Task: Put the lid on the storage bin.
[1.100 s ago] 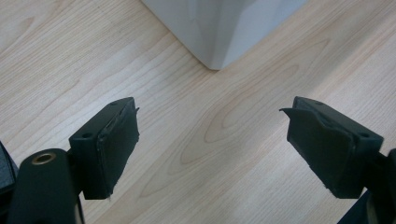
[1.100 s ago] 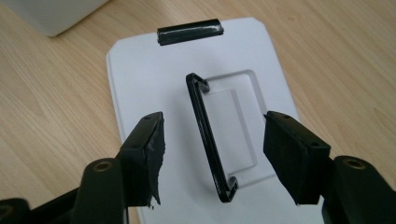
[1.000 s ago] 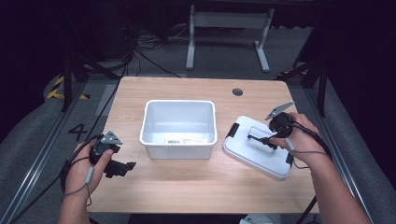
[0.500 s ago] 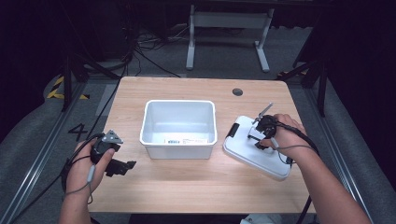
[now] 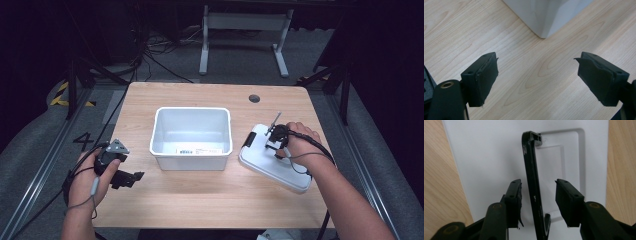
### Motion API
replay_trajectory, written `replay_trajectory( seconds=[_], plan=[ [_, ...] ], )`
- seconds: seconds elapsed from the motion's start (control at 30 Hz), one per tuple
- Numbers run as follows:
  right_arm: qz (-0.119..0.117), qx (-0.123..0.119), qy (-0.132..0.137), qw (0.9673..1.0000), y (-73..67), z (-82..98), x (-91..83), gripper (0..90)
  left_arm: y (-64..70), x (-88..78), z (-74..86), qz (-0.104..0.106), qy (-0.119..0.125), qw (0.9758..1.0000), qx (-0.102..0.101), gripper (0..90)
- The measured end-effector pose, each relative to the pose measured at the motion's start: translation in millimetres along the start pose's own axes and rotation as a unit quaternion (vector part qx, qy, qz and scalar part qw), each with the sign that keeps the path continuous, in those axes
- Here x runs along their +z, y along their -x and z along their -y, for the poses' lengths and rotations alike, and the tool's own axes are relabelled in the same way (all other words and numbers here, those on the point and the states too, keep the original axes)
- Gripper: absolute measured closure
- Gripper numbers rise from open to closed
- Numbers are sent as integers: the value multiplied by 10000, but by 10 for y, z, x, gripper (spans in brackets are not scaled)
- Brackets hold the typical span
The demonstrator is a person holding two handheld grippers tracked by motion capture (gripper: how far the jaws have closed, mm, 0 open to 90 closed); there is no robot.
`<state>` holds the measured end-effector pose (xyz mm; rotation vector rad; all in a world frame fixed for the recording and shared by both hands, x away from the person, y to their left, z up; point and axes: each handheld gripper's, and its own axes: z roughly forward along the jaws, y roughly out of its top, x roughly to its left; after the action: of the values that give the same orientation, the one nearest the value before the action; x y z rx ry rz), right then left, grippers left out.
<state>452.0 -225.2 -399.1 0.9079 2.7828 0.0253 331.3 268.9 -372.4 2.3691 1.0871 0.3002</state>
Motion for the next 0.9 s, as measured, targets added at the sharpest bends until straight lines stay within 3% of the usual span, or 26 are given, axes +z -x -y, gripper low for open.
replay_trajectory(
  seconds=[0.27, 0.43, 0.63, 0.73, 0.9],
  plan=[
    [249, -229, -20, 9994, 22, -29, -52, 827, -8, 4, 8, 39, 20, 10000, -47, 172],
    [250, -380, 28, 9990, 58, -20, -59, 835, -11, 24, 9, 51, -15, 10000, -43, 171],
    [253, -360, 137, 9989, 67, 15, -101, 852, -29, 40, 9, 44, 1, 10000, -10, 172],
    [265, -333, 237, 9988, 108, 47, -222, 852, -56, 32, 6, 110, 25, 9999, -98, 172],
    [330, -318, 355, 9983, 129, 59, -392, 852, -136, -8, -42, 60, 173, 9998, -69, 171]
  ],
)
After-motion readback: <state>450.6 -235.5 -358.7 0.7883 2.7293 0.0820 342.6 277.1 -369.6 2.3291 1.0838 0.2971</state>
